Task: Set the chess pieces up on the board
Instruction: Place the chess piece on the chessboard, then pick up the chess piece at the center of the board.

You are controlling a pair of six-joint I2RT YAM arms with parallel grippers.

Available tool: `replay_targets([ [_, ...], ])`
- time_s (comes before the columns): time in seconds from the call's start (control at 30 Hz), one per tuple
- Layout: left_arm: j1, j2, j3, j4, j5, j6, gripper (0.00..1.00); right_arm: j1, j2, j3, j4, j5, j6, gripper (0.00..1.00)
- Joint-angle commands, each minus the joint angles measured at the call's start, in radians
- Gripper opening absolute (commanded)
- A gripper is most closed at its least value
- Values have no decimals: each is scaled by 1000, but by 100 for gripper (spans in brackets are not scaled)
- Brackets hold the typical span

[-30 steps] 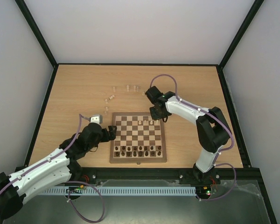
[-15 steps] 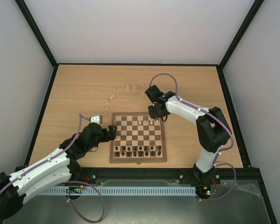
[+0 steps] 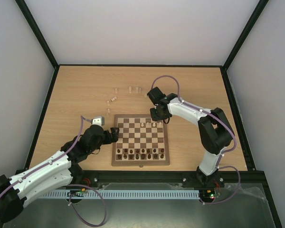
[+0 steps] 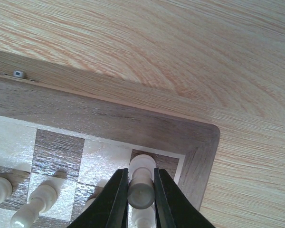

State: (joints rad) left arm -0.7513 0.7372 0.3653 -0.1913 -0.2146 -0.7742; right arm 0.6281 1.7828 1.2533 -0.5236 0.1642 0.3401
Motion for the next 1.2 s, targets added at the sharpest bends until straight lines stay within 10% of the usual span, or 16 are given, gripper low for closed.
replay_targets([
  [0.0, 7, -6, -11, 16, -8, -10, 99, 4, 25, -12, -24, 23, -4, 14],
  [0.63, 7, 3, -2, 10, -8, -9, 99, 5, -5, -36, -23, 29, 0, 24],
  [1.17, 103, 231, 242, -100, -107, 82, 99, 3, -276, -103, 59, 18, 42, 71],
])
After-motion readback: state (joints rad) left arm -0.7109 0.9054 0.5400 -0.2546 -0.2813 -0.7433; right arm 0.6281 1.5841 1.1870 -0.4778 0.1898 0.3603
